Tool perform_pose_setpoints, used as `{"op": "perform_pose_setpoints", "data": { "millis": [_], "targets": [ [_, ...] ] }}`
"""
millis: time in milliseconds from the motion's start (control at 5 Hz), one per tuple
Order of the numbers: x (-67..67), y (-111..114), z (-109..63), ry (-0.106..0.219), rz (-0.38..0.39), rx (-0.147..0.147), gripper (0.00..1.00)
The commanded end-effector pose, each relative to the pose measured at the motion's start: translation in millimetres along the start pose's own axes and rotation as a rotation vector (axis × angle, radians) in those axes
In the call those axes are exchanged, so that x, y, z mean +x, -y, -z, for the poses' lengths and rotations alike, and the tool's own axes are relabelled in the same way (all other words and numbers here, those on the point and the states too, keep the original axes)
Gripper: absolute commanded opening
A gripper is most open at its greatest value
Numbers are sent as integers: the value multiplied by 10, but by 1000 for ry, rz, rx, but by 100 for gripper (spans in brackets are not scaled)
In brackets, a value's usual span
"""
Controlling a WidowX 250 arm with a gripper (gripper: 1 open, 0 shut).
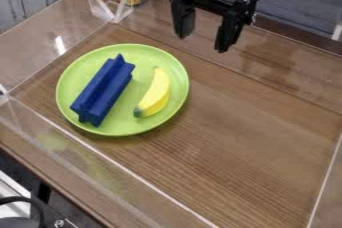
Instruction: Remove the banana from inside the green plate and put it on the table
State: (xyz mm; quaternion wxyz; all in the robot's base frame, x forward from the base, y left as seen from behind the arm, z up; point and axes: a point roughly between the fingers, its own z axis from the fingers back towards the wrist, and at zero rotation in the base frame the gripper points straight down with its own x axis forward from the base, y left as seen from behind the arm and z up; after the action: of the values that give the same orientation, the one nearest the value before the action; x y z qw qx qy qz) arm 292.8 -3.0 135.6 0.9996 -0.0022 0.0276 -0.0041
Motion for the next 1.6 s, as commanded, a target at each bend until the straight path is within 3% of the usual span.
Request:
{"op": "perform_pose_setpoints", "data": {
  "millis": [0,400,1400],
  "targets": [
    [-11,-25,60,-7,-5,2,100],
    [-85,-178,142,12,-16,13,100],
    [-213,-410,317,-9,-40,28,100]
  ]
}}
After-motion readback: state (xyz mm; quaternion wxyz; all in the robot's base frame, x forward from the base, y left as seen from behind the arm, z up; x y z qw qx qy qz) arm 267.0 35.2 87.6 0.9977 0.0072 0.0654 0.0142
